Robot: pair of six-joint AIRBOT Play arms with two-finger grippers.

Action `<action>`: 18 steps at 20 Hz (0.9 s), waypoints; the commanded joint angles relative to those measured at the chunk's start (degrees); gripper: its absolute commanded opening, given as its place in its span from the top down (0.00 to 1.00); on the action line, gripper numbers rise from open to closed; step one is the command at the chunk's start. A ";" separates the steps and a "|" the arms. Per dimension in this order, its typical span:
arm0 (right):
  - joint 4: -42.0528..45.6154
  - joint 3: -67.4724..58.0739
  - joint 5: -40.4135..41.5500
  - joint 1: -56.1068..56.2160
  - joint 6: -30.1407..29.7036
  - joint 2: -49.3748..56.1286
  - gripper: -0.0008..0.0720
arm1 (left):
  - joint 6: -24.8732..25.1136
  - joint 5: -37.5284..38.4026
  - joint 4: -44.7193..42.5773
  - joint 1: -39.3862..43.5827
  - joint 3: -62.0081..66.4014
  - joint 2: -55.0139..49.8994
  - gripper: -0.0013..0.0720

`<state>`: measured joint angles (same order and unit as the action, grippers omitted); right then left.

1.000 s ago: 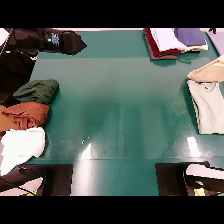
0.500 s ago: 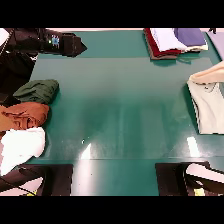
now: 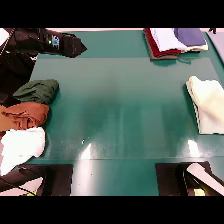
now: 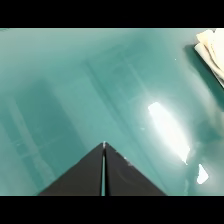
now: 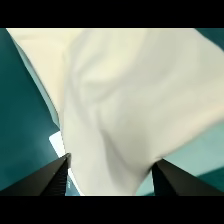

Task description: Fold the shirts.

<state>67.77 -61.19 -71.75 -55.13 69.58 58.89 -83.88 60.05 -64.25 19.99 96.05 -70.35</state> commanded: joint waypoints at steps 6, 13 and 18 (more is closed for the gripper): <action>-7.74 -3.39 -0.83 -2.58 0.57 -6.08 0.18 | 0.37 -0.04 0.00 0.02 0.07 -0.02 0.95; -23.41 -5.68 4.22 27.43 0.92 -10.62 0.20 | 0.33 0.61 -0.07 0.02 0.07 0.00 0.95; -15.47 -4.48 6.40 49.68 0.87 -11.04 0.55 | 0.35 -2.10 0.20 0.02 0.09 0.00 0.95</action>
<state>48.93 -65.93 -66.96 -17.19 70.41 48.29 -83.53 59.42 -64.16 19.99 96.07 -70.35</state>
